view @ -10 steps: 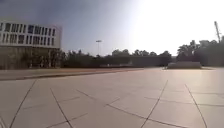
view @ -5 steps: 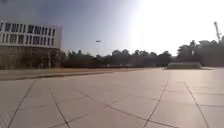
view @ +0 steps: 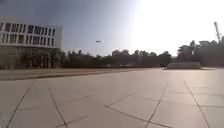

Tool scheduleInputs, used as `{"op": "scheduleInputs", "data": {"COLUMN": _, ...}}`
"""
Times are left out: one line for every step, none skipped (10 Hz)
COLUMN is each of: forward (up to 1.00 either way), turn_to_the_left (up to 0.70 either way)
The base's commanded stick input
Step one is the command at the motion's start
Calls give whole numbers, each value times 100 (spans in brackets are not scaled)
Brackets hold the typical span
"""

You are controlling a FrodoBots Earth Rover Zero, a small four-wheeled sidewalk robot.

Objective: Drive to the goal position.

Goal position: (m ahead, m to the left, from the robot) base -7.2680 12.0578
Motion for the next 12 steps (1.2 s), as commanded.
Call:
{"op": "scheduleInputs", "data": {"forward": 6, "turn_to_the_left": -5}}
{"op": "scheduleInputs", "data": {"forward": 6, "turn_to_the_left": -5}}
{"op": "scheduleInputs", "data": {"forward": 7, "turn_to_the_left": -5}}
{"op": "scheduleInputs", "data": {"forward": 6, "turn_to_the_left": -5}}
{"op": "scheduleInputs", "data": {"forward": 6, "turn_to_the_left": -5}}
{"op": "scheduleInputs", "data": {"forward": 6, "turn_to_the_left": -5}}
{"op": "scheduleInputs", "data": {"forward": 6, "turn_to_the_left": -5}}
{"op": "scheduleInputs", "data": {"forward": 7, "turn_to_the_left": -5}}
{"op": "scheduleInputs", "data": {"forward": 6, "turn_to_the_left": -5}}
{"op": "scheduleInputs", "data": {"forward": 7, "turn_to_the_left": -5}}
{"op": "scheduleInputs", "data": {"forward": 6, "turn_to_the_left": -5}}
{"op": "scheduleInputs", "data": {"forward": 7, "turn_to_the_left": -5}}
